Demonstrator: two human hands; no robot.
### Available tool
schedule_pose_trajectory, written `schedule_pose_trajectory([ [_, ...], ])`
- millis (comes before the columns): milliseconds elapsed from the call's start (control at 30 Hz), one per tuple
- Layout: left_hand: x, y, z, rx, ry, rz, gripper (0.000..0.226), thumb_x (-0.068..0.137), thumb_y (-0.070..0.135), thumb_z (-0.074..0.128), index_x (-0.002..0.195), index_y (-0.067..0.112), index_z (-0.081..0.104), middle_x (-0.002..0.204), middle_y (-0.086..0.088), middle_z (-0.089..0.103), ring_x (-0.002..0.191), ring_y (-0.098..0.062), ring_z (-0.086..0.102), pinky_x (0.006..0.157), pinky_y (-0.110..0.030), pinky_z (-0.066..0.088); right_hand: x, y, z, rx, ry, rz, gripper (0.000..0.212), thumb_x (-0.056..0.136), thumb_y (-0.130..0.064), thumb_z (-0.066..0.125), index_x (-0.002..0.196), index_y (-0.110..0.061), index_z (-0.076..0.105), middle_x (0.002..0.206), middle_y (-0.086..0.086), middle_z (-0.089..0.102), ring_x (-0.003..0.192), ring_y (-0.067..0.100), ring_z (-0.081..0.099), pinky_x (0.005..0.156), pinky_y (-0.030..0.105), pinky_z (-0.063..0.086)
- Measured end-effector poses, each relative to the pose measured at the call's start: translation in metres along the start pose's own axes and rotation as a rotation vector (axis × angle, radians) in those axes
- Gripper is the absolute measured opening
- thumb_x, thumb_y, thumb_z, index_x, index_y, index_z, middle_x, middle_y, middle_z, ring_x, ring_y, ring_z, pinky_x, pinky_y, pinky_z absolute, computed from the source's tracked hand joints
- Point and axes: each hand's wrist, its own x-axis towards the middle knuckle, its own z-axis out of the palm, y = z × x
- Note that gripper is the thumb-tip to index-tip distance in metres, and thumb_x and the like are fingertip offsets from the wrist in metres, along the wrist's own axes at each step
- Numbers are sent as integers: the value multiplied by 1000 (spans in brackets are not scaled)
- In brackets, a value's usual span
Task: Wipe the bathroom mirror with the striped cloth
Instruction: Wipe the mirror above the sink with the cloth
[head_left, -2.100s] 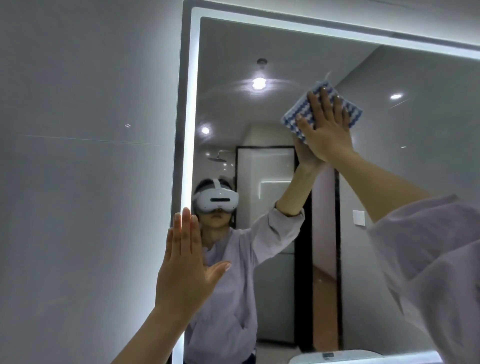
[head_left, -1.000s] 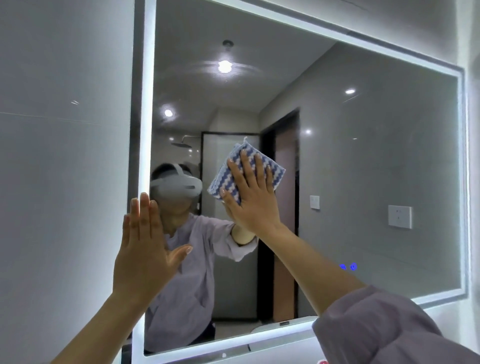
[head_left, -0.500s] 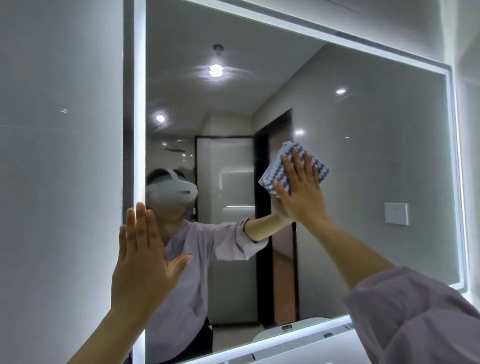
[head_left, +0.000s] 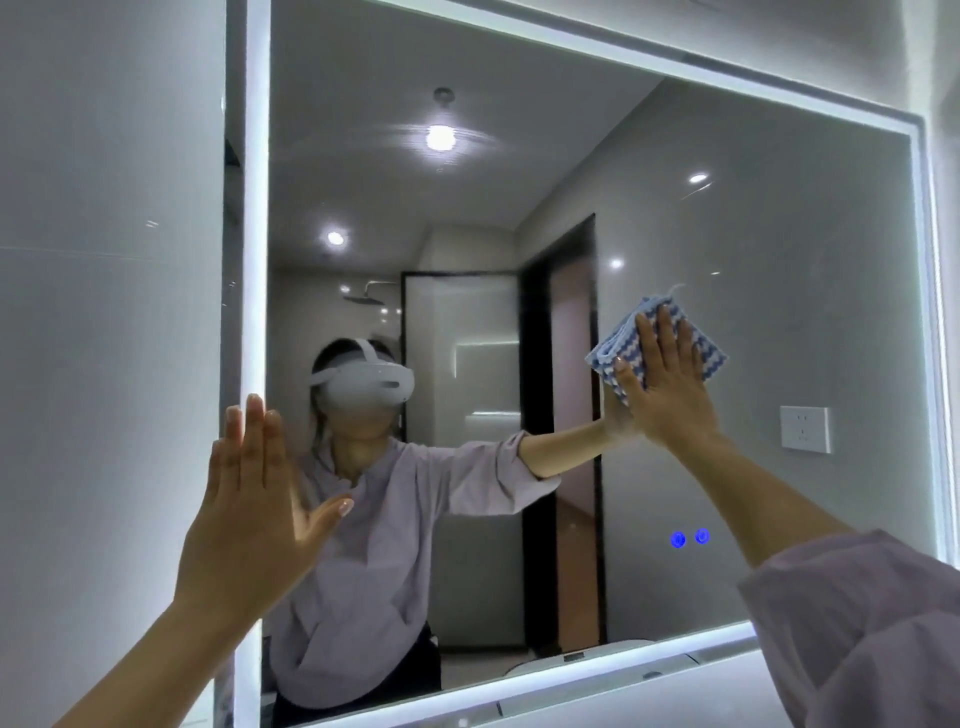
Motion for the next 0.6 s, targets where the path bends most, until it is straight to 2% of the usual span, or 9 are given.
schedule_pose_trajectory([
  [133, 2, 19, -9, 41, 15, -104, 102, 80, 69, 21, 144, -10, 14, 154, -26, 8, 143, -40, 11, 113, -52, 22, 1, 3, 2, 29, 8, -23, 76, 86, -65, 9, 152, -27, 2, 161, -1, -7, 147, 21, -13, 119, 37, -9],
  [267, -2, 57, -12, 75, 34, -230, 94, 86, 67, 14, 145, -6, 18, 152, -27, 21, 141, -41, 22, 116, -48, 18, 1, 18, 6, -10, 13, -114, 74, 89, -65, 4, 151, -26, -2, 160, 2, -8, 147, 26, -11, 119, 44, -5],
  [400, 1, 103, -11, 175, -55, -160, 93, 86, 63, 12, 143, -10, 18, 147, -33, 26, 137, -46, 28, 114, -51, 24, 7, 45, 7, -26, -39, -323, 72, 92, -64, 10, 150, -30, -12, 159, 2, -16, 147, 29, -12, 118, 52, 3],
  [467, 2, 133, -10, 209, -74, -156, 91, 87, 60, 9, 142, -12, 19, 146, -36, 27, 135, -48, 29, 112, -53, 26, 11, 54, 9, -1, -49, -383, 72, 93, -64, 16, 152, -28, -6, 160, 2, -14, 147, 29, -12, 118, 53, 5],
  [533, 5, 158, -10, 220, -88, -138, 94, 87, 61, -4, 142, -13, 17, 147, -36, 22, 137, -47, 25, 113, -53, 24, 11, 57, 9, 38, -31, -404, 71, 94, -62, 23, 153, -28, 0, 160, 2, -11, 147, 28, -11, 119, 51, 3],
  [600, 8, 178, -10, 214, -86, -114, 99, 84, 64, -12, 143, -11, 16, 150, -33, 18, 140, -43, 20, 116, -49, 19, 10, 58, 9, 58, -10, -431, 70, 95, -61, 24, 152, -29, -1, 160, 1, -10, 147, 27, -11, 119, 48, 0],
])
